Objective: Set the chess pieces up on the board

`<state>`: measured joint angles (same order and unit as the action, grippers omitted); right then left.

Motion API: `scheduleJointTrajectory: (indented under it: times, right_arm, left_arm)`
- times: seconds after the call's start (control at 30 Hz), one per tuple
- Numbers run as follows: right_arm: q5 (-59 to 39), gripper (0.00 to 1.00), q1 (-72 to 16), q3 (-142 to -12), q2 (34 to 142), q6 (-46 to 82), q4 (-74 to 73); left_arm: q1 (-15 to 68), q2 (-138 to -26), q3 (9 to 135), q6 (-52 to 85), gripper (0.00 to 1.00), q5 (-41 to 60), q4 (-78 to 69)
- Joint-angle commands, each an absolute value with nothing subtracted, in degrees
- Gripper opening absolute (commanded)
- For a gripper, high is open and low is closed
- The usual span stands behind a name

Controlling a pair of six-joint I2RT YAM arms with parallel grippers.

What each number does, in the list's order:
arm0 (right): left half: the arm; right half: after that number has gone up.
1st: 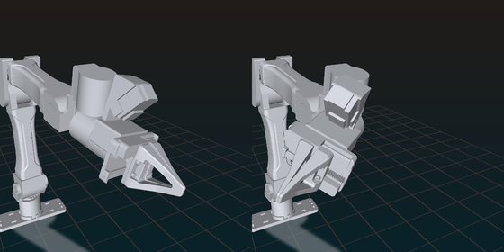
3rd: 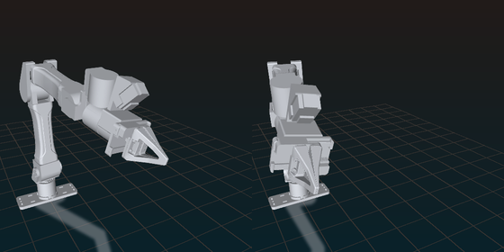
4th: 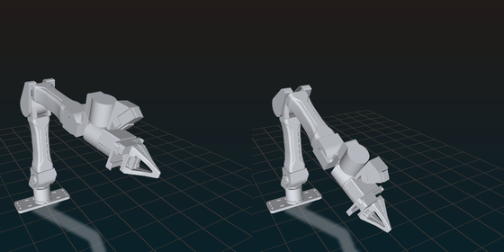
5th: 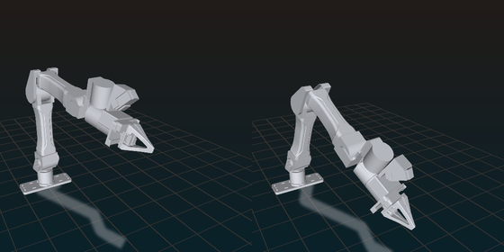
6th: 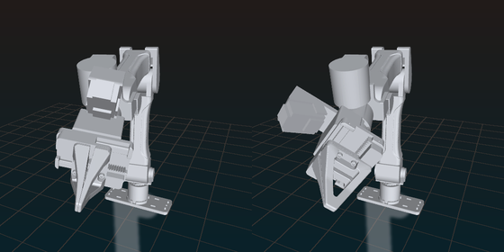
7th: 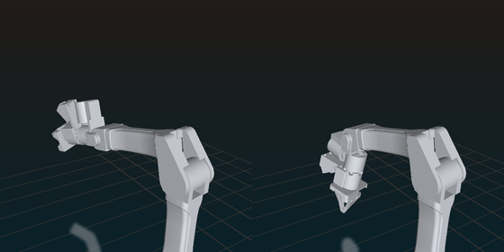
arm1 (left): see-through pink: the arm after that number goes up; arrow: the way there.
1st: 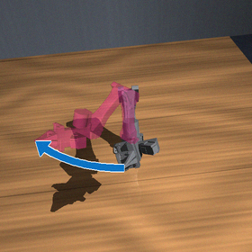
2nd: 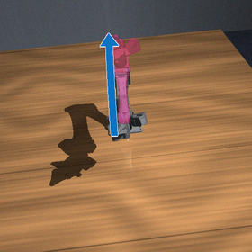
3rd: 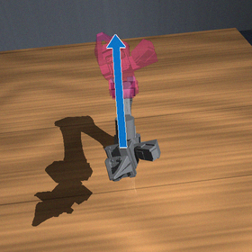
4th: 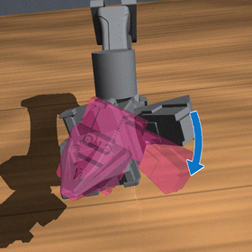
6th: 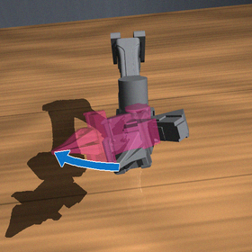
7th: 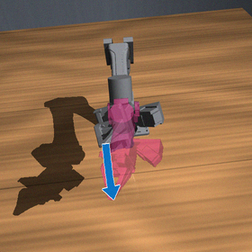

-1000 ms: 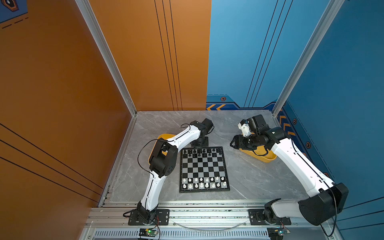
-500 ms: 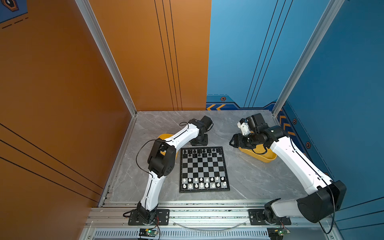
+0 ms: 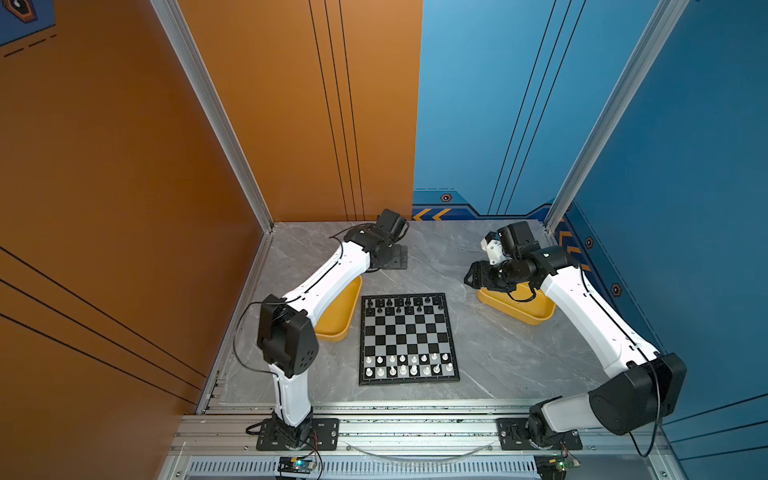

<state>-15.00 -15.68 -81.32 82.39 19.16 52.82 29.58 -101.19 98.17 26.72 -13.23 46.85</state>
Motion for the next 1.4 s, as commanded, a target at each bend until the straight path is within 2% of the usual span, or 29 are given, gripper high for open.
scheduleJointTrajectory:
  times: [0.0, 0.1, 0.23, 0.53, 0.8, 0.9, 1.13, 1.37]
  right_arm:
    - [-11.93, 1.0, -12.94, -79.14, 81.36, 18.93, 48.23]
    - [-9.59, 1.0, -10.44, -76.38, 80.38, 19.18, 45.18]
    - [-1.8, 1.0, -7.26, -71.01, 78.18, 20.11, 40.07]
    - [11.85, 1.0, -1.63, -54.05, 72.18, 17.92, 23.29]
    - [15.0, 1.0, -0.89, -36.64, 65.19, 9.6, 1.13]
    - [14.8, 1.0, -0.62, -34.51, 66.12, 8.23, -1.36]
    - [13.89, 1.0, -0.62, -27.49, 66.98, 7.6, -12.23]
    - [13.23, 1.0, -0.62, -27.78, 71.76, 7.34, -15.88]
  left_arm:
    - [25.44, -92.92, 88.86, 23.55, 0.98, -16.4, 39.02]
    - [22.04, -83.43, 76.93, 22.41, 0.98, -18.46, 31.66]
    - [16.55, -72.17, 61.73, 20.67, 0.98, -20.39, 23.47]
    - [9.13, -57.16, 38.17, 15.76, 0.98, -21.12, 7.85]
    - [8.92, -55.86, 26.06, 9.94, 0.98, -20.43, -7.6]
    - [8.36, -55.9, 23.2, 8.72, 0.98, -20.14, -12.77]
    - [7.0, -57.79, 22.67, 5.82, 0.98, -17.34, -12.43]
    - [6.43, -61.08, 20.16, 5.65, 0.98, -16.64, -19.96]
